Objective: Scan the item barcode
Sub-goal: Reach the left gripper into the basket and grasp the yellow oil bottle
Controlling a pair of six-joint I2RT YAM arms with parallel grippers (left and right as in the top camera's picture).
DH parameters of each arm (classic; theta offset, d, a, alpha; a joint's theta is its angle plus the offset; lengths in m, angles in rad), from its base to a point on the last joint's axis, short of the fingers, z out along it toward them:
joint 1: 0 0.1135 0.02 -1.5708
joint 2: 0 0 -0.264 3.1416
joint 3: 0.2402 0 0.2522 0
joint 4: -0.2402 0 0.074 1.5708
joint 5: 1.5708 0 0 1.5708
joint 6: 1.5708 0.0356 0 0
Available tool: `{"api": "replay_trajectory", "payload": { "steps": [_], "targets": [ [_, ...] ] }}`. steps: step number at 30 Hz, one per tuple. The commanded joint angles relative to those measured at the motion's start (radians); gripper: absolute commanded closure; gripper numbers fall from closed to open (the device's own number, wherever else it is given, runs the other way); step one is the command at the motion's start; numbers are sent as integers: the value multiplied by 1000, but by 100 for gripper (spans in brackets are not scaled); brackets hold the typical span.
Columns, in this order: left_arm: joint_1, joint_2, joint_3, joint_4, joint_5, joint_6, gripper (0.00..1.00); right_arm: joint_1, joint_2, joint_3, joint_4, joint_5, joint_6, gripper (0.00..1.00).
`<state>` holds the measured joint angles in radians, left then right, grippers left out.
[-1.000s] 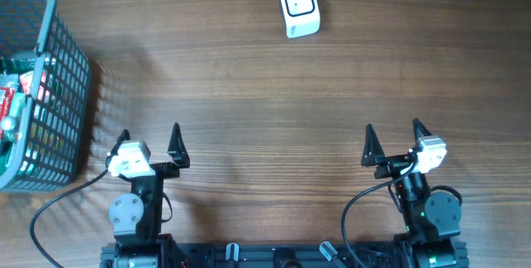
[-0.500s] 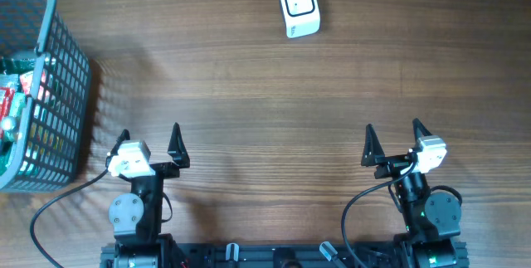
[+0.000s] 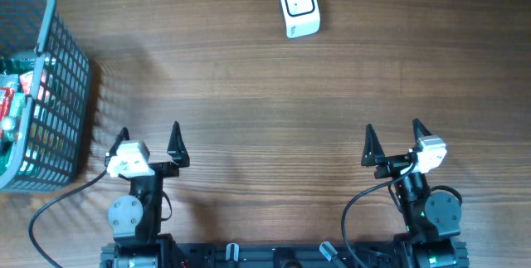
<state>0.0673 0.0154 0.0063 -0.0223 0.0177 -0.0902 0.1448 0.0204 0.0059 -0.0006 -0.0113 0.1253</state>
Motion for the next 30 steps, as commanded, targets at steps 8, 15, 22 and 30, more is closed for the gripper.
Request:
{"api": "replay_trajectory", "payload": {
  "steps": [8,15,22,30],
  "targets": [
    [2,1,-1,71,33,8,0,-9,4,1,3,-10,-18,0],
    [3,78,368,-69,206,-187,0,-9,4,1,3,-10,-18,0],
    [3,737,1499,-1192,201,-148,0,-9,4,1,3,-10,-18,0],
    [3,1214,2196,-1598,90,-150,0,-9,4,1,3,-10,-18,0]
  ]
}}
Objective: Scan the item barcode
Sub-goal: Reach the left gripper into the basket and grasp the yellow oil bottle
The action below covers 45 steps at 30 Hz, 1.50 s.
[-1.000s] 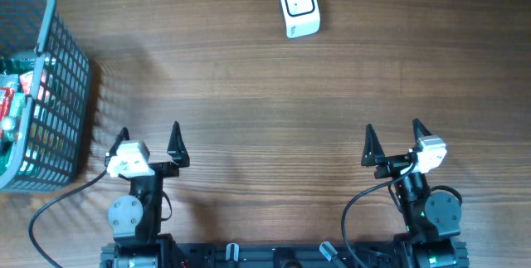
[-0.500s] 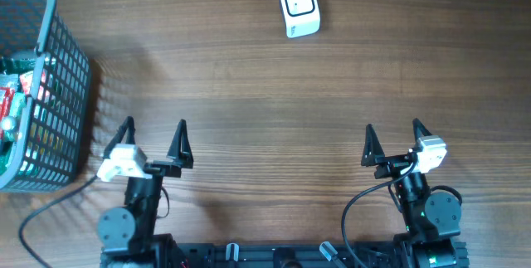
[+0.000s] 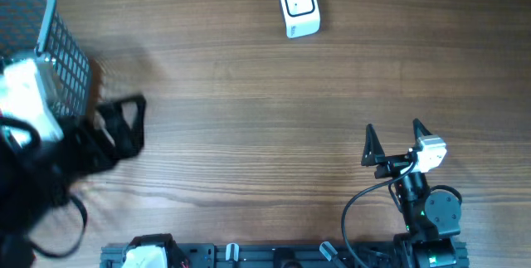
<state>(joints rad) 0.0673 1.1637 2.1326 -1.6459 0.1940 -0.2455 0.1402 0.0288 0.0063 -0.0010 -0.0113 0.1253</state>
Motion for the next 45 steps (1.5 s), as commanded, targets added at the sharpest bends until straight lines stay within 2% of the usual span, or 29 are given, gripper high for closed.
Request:
{"api": "replay_trajectory", "payload": {
  "steps": [1,5,8,10,14,18,22,28,31,35,39,41,43,45],
  "targets": [
    [3,80,70,50,-162,-11,0,-4,-4,0,3,-10,-18,0],
    [3,178,69,85,-700,-281,0,-4,-4,0,3,-10,-18,0],
    [9,268,69,86,-884,-313,0,-4,-4,0,3,-10,-18,0],
    [43,339,69,91,-925,-313,0,-4,-4,0,3,-10,-18,0],
    [167,487,69,103,-830,-307,0,-4,-4,0,3,-10,-18,0],
    [309,587,69,113,-591,-213,0,-4,-4,0,3,-10,-18,0],
    [472,600,68,146,-447,-206,0,-4,-4,0,3,-10,-18,0],
    [771,600,-9,112,-122,-207,0,-4,-4,0,3,-10,-18,0],
    [856,600,-63,119,-40,-218,0,-4,-4,0,3,-10,-18,0],
    [887,600,-116,121,-42,-360,0,-4,-4,0,3,-10,-18,0],
    [874,600,-127,73,-164,-830,0,-4,-4,0,3,-10,-18,0],
    [863,600,-129,25,-204,-1024,0,-4,-4,0,3,-10,-18,0],
    [840,600,-140,37,-227,-1136,0,-4,-4,0,3,-10,-18,0],
    [811,603,-159,74,-277,-1186,0,-4,-4,0,3,-10,-18,0]
  ]
}}
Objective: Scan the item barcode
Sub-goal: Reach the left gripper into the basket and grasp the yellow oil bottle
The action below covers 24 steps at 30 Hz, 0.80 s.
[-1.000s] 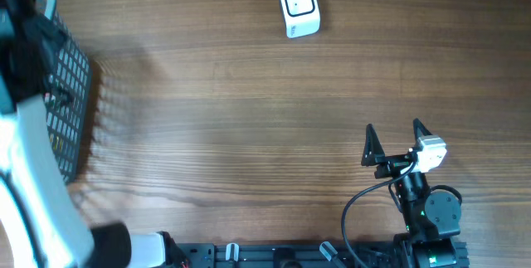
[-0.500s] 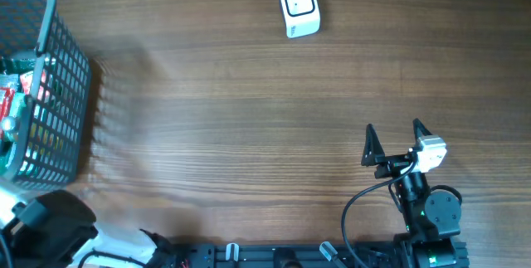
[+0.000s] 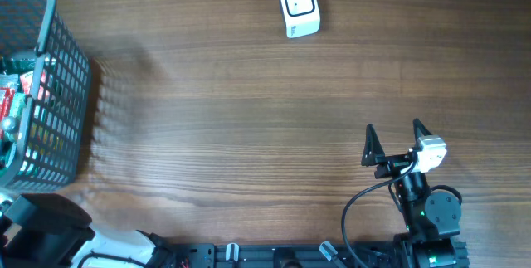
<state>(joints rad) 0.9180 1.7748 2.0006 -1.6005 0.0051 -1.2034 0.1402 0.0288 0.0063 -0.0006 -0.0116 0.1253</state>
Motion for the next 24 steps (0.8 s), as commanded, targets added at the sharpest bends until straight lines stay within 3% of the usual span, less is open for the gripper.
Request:
{"api": "replay_trajectory", "payload": {
  "steps": [1,7,12,14,16,19,24],
  "targets": [
    [-55,-7,-44,49,-109,-254,0,-4,-4,0,3,-9,-18,0],
    [-72,-2,-123,206,-111,-278,1,-4,-4,0,3,-9,-18,0],
    [-92,78,-135,225,-108,-270,5,-4,-4,0,3,-9,-18,0],
    [-106,116,-135,233,-108,-271,13,-4,-4,0,3,-9,-18,0],
    [-111,146,-135,236,-108,-271,27,-4,-4,0,3,-9,-18,0],
    [-111,192,-135,237,-107,-271,18,-4,-4,0,3,-9,-18,0],
    [-112,229,-135,243,-108,-271,20,-4,-4,0,3,-9,-18,0]
  ]
}}
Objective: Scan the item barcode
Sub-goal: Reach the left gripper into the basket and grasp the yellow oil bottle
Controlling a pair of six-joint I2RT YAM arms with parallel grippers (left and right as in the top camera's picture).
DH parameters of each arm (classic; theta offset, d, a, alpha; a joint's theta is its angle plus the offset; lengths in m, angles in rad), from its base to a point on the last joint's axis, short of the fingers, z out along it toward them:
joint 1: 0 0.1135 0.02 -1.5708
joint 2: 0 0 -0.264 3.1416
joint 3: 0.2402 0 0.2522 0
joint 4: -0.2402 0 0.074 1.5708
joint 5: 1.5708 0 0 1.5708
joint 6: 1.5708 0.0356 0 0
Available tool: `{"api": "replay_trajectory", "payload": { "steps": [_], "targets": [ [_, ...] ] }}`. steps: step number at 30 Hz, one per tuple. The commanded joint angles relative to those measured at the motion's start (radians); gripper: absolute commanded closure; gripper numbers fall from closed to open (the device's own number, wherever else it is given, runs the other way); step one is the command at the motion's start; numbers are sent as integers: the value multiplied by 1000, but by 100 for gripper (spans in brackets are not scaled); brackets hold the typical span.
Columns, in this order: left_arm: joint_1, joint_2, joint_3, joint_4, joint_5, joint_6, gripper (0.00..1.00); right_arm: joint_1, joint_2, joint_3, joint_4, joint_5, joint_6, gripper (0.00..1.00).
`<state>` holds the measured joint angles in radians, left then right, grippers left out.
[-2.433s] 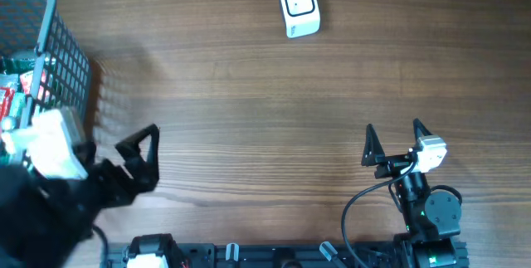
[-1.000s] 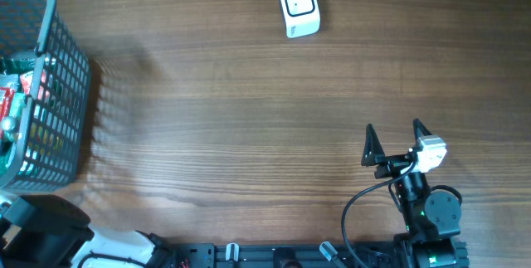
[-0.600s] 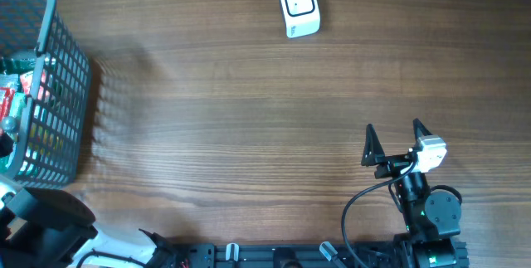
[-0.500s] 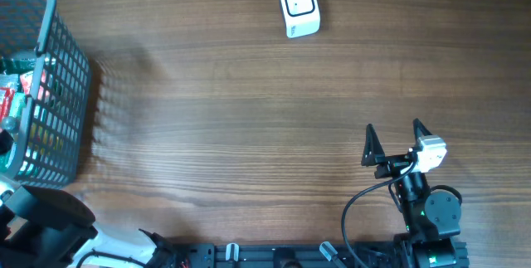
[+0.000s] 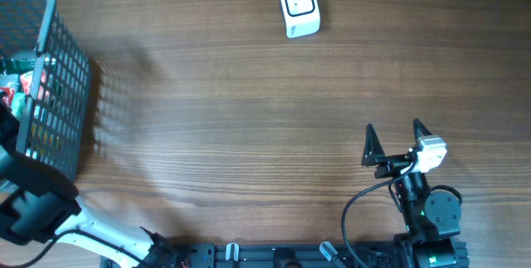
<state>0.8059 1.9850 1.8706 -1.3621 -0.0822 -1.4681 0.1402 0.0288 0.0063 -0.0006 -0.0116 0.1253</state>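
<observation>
The white barcode scanner (image 5: 299, 7) sits at the far middle of the wooden table, its window facing up. The items lie in a grey mesh basket (image 5: 62, 77) at the left edge: red and green packets (image 5: 18, 85) show through its wall. My left arm (image 5: 33, 210) rises from the bottom left corner. Its dark end runs over the basket's near side and off the frame's left edge, so its fingers are out of view. My right gripper (image 5: 393, 127) rests open near the front right with nothing in it.
The scanner's cable leaves the frame at the top. The right arm's black cable (image 5: 357, 206) loops beside its base. Bare wood (image 5: 249, 119) spans the table between the basket, the scanner and the right arm.
My left arm was low in the bottom left corner in front of the basket. Now it reaches further up, and its end overlaps the basket's near left side. The right arm is unchanged.
Both grippers first rested open near the front edge. Then the left arm was raised, large and blurred, beside the basket. Later only its body showed in the bottom left corner, and now its end lies over the basket. The scanner, the basket and the right arm stayed put.
</observation>
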Motion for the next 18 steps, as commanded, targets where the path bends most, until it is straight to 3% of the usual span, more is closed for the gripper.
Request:
{"api": "replay_trajectory", "payload": {
  "steps": [1,13,15,18],
  "targets": [
    [0,18,-5,5,-21,-6,21,-4,-4,0,3,-9,-18,0],
    [-19,67,-6,-14,-21,-6,39,-4,-4,0,3,-9,-18,0],
    [-16,67,-6,-14,-20,-6,61,-4,-4,0,3,-10,-18,0],
    [-16,67,-6,-20,-21,-4,69,-4,-4,0,3,-9,-18,0]
  ]
}}
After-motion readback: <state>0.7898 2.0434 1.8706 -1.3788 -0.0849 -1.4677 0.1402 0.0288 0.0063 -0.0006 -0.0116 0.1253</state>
